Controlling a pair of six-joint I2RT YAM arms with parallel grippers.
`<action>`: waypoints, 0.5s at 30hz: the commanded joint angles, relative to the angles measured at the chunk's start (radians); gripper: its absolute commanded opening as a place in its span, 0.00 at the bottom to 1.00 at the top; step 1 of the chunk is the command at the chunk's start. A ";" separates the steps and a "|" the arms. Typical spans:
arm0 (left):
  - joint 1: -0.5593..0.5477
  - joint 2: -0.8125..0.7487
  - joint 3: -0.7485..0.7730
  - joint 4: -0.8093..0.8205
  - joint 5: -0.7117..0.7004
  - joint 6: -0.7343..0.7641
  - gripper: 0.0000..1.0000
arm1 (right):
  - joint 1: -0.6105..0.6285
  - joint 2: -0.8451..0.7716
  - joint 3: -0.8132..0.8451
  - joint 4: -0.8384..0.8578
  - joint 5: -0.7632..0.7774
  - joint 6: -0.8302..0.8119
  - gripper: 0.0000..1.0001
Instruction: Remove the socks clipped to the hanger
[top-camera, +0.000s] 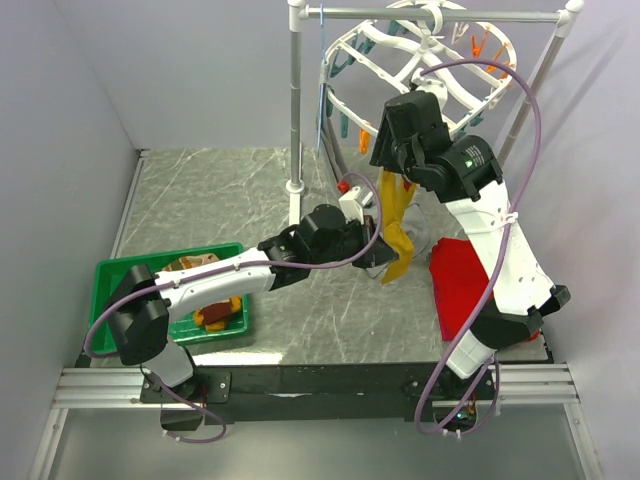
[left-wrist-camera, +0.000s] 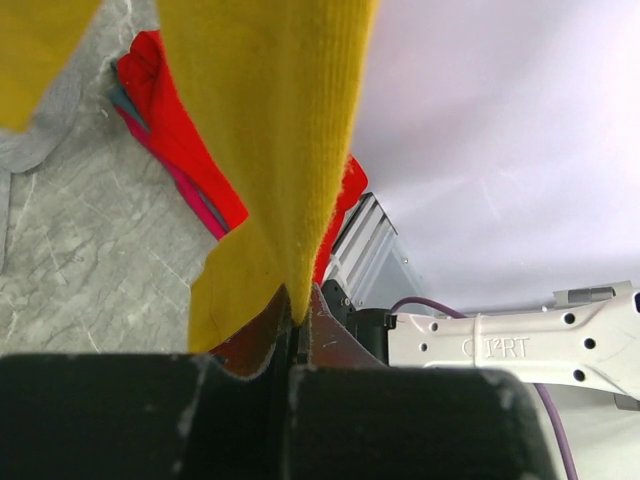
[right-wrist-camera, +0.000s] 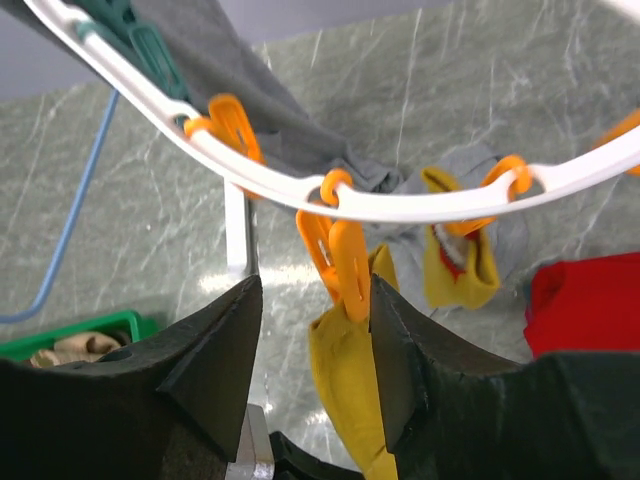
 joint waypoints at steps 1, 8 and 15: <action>-0.013 0.006 0.061 -0.005 -0.006 0.001 0.01 | 0.004 0.026 0.049 -0.001 0.078 -0.028 0.54; -0.024 0.015 0.073 -0.007 0.003 -0.004 0.01 | 0.004 0.062 0.058 0.030 0.106 -0.065 0.54; -0.032 0.017 0.089 -0.019 -0.003 0.001 0.01 | 0.004 0.107 0.079 0.059 0.119 -0.091 0.50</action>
